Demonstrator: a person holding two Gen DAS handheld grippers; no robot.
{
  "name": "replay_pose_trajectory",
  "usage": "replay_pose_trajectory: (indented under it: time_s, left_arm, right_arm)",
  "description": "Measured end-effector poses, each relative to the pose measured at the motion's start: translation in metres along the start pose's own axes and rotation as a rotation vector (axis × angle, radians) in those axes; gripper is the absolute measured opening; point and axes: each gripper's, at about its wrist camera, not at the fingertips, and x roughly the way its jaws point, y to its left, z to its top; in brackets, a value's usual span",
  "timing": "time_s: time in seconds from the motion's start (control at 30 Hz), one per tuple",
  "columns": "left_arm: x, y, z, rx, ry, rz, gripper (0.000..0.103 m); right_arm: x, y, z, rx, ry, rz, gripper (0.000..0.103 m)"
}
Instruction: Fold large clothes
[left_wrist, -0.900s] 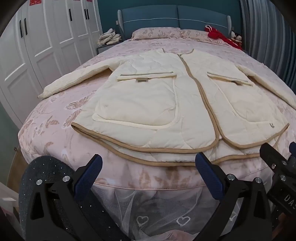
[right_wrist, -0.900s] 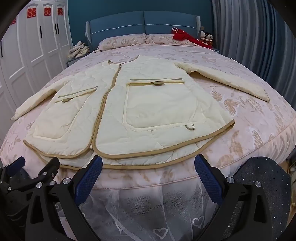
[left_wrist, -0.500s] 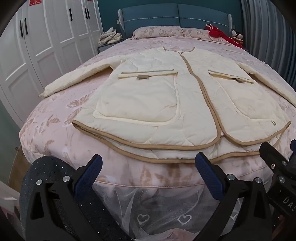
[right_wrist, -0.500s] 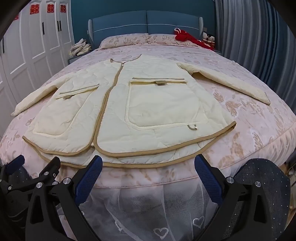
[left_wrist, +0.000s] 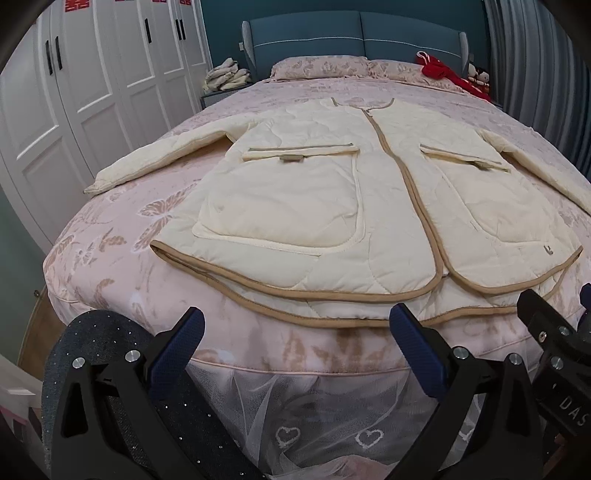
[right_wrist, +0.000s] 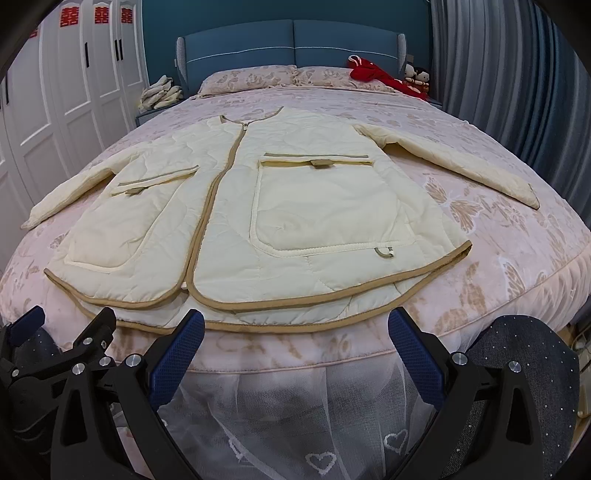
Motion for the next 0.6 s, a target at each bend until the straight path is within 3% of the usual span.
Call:
replay_pose_trajectory:
  time_s: [0.6]
  left_arm:
    - [-0.0004,-0.0053,-0.0004,0.033,-0.010,0.025,0.098]
  right_arm:
    - [0.0004,-0.0038,0.0003,0.010,0.006,-0.007,0.098]
